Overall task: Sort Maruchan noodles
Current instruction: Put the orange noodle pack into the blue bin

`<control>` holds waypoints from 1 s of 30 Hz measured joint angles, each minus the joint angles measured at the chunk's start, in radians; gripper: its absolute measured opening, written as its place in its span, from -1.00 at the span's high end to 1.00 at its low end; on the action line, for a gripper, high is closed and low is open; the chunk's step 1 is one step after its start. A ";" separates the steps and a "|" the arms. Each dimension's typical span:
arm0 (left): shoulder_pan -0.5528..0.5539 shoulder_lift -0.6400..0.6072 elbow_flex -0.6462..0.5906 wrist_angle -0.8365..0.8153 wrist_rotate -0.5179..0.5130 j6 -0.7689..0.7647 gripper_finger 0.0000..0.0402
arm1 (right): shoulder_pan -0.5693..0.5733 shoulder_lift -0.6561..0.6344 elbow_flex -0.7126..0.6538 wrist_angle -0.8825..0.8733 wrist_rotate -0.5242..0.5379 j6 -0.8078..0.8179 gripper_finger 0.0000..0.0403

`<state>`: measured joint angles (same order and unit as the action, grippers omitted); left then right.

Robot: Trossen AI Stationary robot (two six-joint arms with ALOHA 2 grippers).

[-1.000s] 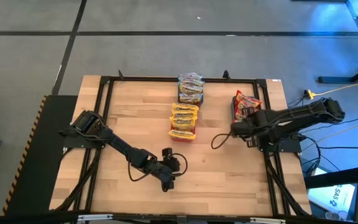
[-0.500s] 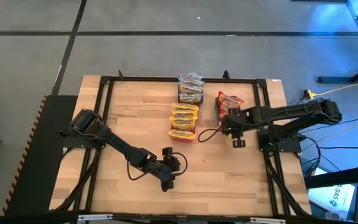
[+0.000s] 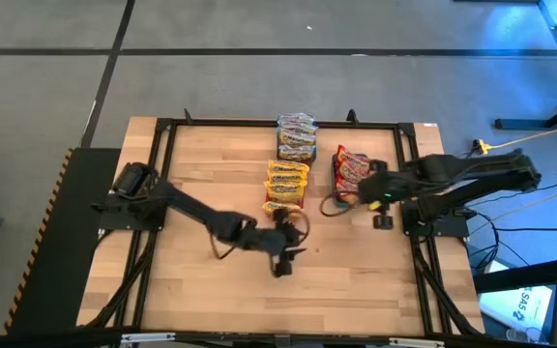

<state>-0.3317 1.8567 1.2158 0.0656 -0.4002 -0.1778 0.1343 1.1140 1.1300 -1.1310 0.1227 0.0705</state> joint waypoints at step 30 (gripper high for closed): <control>0.370 0.630 0.945 -0.518 0.293 0.270 0.04 | 0.133 -0.304 -0.006 -0.072 0.342 0.104 0.66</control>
<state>0.0380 2.4866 2.1605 -0.4521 -0.1071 0.0925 0.2676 0.8097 1.1240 -1.2030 0.4652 0.1750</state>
